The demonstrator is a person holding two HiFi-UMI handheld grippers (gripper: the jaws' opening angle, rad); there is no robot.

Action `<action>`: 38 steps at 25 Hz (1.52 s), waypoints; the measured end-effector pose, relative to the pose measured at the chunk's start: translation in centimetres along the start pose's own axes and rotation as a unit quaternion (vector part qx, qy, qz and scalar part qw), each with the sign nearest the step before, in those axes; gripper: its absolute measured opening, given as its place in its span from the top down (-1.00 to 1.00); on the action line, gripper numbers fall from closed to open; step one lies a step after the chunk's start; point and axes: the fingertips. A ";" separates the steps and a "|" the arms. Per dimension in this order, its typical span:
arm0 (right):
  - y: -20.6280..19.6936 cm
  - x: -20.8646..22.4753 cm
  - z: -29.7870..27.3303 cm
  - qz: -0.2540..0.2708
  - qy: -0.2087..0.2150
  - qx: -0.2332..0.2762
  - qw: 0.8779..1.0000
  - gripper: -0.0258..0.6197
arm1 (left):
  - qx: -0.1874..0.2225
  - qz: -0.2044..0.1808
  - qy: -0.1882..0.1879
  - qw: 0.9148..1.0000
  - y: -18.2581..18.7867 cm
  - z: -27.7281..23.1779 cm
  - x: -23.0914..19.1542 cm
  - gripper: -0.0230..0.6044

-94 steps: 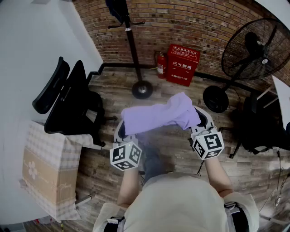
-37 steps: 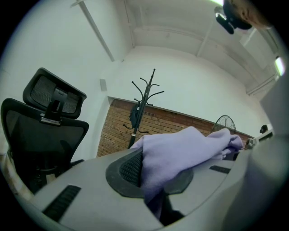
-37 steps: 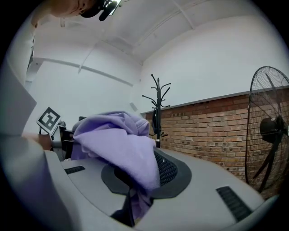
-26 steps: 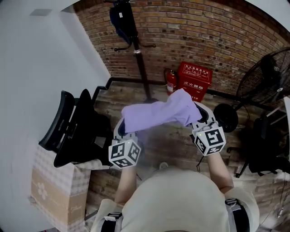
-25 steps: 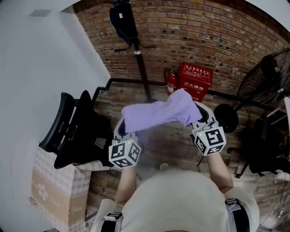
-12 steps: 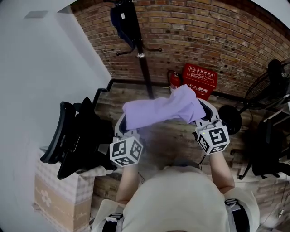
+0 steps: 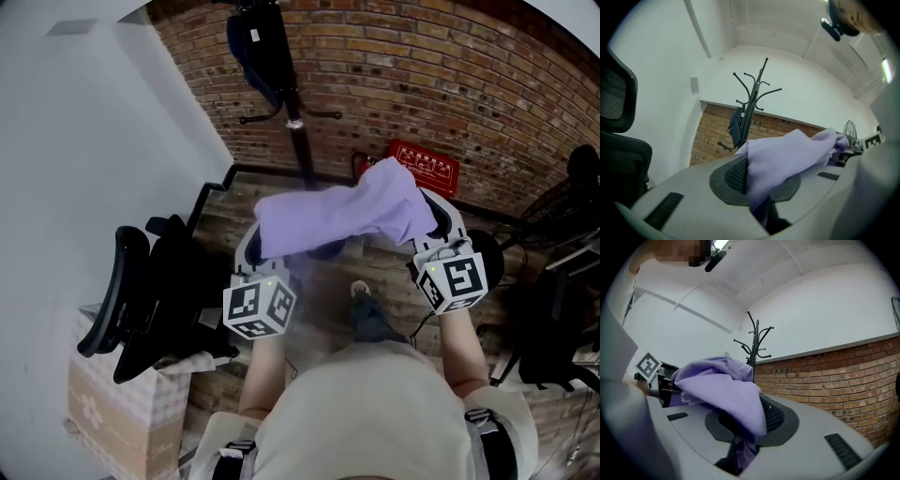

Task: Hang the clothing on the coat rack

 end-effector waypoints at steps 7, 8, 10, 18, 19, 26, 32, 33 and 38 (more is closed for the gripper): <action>1.9 3.9 -5.7 0.015 0.021 0.028 0.999 0.76 | 0.016 -0.010 0.012 1.000 2.3 -5.8 0.1 0.82; 2.3 4.4 -6.6 0.017 0.024 0.032 0.999 0.76 | 0.019 -0.013 0.014 1.000 2.8 -6.5 0.1 0.82; 3.1 5.5 -8.2 0.020 0.031 0.039 0.999 0.76 | 0.023 -0.019 0.017 0.999 3.7 -8.0 0.2 0.82; 5.0 8.5 -14.6 0.029 0.069 0.065 0.995 0.76 | 0.038 -0.039 0.045 0.998 6.4 -13.1 -0.5 0.82; 5.2 8.7 -15.4 0.030 0.074 0.068 0.994 0.76 | 0.041 -0.041 0.049 0.997 6.7 -13.7 -0.7 0.82; 5.7 10.2 -20.6 0.031 0.103 0.089 0.990 0.75 | 0.054 -0.053 0.076 0.994 7.9 -16.8 -1.9 0.82; 5.5 10.5 -24.0 0.030 0.126 0.099 0.987 0.75 | 0.059 -0.059 0.099 0.992 8.3 -18.5 -3.1 0.82; 5.4 10.5 -24.5 0.029 0.130 0.100 0.986 0.75 | 0.060 -0.059 0.104 0.991 8.2 -18.7 -3.3 0.82; 4.0 10.2 -26.7 0.026 0.148 0.093 0.984 0.75 | 0.058 -0.059 0.126 0.989 7.6 -19.3 -4.6 0.82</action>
Point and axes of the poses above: the fingertips, and each gripper's own axes: z backward along the fingers, x to its right, y out of its top, and after that the axes turned 2 degrees about -y, right-handed
